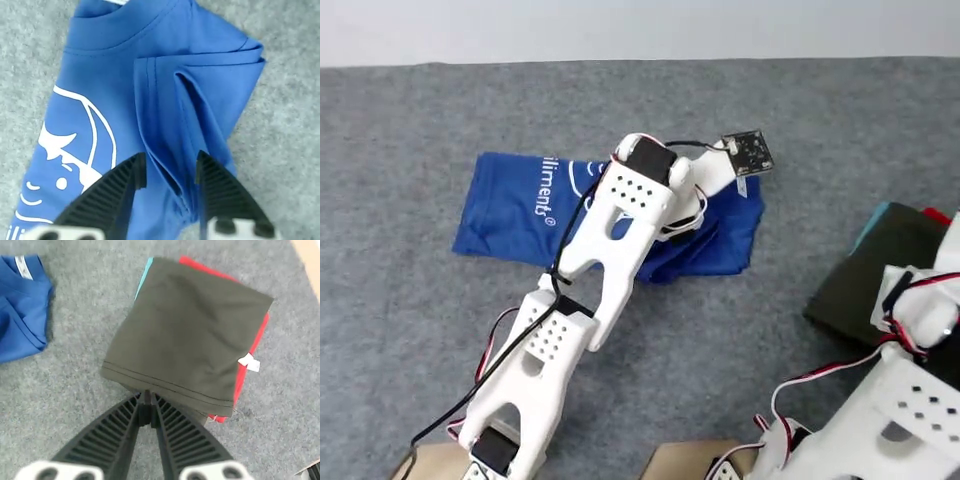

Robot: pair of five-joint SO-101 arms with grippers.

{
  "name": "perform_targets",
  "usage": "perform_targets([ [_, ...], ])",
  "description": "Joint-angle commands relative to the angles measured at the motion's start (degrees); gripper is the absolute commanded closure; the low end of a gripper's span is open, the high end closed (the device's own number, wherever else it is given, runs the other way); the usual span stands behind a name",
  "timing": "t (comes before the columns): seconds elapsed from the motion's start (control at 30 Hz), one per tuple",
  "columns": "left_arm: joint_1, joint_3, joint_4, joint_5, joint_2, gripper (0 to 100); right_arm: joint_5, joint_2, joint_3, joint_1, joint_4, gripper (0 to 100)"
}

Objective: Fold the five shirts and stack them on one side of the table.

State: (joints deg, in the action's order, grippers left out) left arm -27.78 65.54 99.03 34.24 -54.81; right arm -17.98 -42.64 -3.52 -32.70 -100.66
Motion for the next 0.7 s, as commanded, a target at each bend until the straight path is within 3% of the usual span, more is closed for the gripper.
perform_targets([
  [0.0, -1.5, 0.0, 1.7, -1.7, 4.2, 83, -0.2, -1.0, 0.4, -0.4, -2.2, 98.8],
  [0.27, -2.6, -9.6, 1.7, -3.0, 4.2, 83, -0.3, -1.0, 0.4, -0.4, -2.2, 98.8],
  [0.43, 1.1, -10.0, 0.6, -1.7, 3.8, 83, -0.3, -0.9, 0.1, -0.4, -2.2, 98.8],
  [0.67, 7.7, -9.7, -10.1, 1.1, 3.4, 83, -0.2, -0.7, 0.1, -0.4, -2.2, 98.8],
])
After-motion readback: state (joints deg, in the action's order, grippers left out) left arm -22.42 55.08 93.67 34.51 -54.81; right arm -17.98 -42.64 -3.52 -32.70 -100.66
